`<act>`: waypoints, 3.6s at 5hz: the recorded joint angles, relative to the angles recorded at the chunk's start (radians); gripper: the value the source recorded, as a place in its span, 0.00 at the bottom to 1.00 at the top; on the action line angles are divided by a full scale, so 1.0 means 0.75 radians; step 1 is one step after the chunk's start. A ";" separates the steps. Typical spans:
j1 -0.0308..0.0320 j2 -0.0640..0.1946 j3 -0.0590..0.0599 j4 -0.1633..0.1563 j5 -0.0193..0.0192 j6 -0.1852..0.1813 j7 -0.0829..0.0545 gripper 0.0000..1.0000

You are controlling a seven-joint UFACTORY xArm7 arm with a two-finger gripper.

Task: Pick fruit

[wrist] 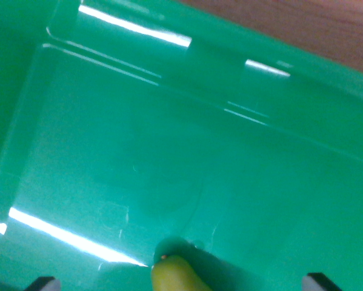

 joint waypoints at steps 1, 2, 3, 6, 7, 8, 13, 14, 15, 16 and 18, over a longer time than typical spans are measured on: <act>0.0000 0.000 0.000 0.000 0.0000 0.000 0.000 0.00; -0.0042 0.007 -0.010 -0.063 -0.0033 -0.062 -0.041 0.00; -0.0042 0.007 -0.010 -0.063 -0.0033 -0.062 -0.041 0.00; -0.0122 0.019 -0.029 -0.182 -0.0096 -0.181 -0.117 0.00; -0.0122 0.019 -0.029 -0.182 -0.0096 -0.181 -0.117 0.00; -0.0161 0.025 -0.038 -0.240 -0.0126 -0.238 -0.155 0.00; -0.0229 0.036 -0.055 -0.341 -0.0180 -0.338 -0.220 0.00; -0.0259 0.041 -0.062 -0.386 -0.0203 -0.382 -0.248 0.00; -0.0259 0.041 -0.062 -0.386 -0.0203 -0.382 -0.248 0.00; -0.0284 0.045 -0.068 -0.423 -0.0223 -0.420 -0.273 0.00; -0.0306 0.048 -0.073 -0.456 -0.0240 -0.452 -0.294 0.00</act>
